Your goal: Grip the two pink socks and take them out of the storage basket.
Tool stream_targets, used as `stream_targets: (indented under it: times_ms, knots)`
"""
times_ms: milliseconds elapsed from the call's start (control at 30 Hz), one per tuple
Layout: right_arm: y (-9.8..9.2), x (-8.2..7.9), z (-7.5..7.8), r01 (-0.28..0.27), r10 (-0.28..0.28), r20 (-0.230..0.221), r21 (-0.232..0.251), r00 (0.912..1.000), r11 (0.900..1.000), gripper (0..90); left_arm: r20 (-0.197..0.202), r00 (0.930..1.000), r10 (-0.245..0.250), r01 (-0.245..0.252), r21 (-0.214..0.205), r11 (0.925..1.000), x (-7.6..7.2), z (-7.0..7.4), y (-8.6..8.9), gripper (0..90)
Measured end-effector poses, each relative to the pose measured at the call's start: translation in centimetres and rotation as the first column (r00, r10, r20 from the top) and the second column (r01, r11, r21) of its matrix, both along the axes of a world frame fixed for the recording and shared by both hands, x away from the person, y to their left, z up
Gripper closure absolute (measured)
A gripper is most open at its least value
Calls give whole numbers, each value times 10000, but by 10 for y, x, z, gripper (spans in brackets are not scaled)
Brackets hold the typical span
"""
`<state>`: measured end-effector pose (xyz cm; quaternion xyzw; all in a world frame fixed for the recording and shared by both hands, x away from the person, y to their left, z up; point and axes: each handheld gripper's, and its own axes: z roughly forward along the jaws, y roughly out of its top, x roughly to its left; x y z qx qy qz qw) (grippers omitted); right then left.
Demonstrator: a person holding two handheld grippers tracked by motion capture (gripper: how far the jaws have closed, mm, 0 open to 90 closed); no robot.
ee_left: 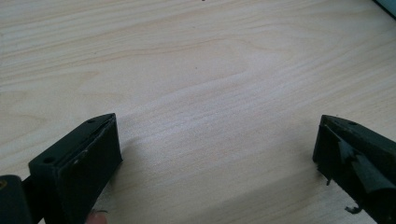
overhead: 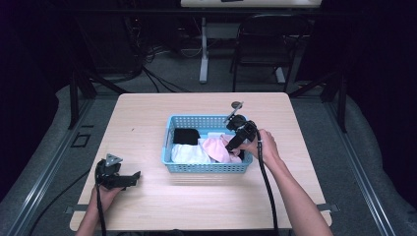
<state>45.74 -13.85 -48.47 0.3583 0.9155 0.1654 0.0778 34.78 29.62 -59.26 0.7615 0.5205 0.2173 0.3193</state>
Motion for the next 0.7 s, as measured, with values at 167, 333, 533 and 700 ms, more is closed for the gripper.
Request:
stream_targets:
  times_ms: [167, 333, 533, 700]
  knots:
    - [3, 3, -6, 129, -130, -16, -386, 9999, 9992, 376, -5, 10000, -1, 1, -13, 10000, 0, 0, 0, 9]
    - [5, 6, -17, 290, -300, -182, -521, 9994, 9982, 432, -4, 10000, 2, -2, -16, 10000, 0, 0, 0, 9]
    - [8, 10, -24, 367, -396, -259, -1038, 9989, 9939, 472, 1, 10000, -5, 5, 1, 10000, 0, 0, 0, 9]
    - [10, 12, -31, 423, -463, -327, -1124, 9984, 9928, 470, 0, 10000, -4, 4, -1, 10000, 0, 0, 0, 9]
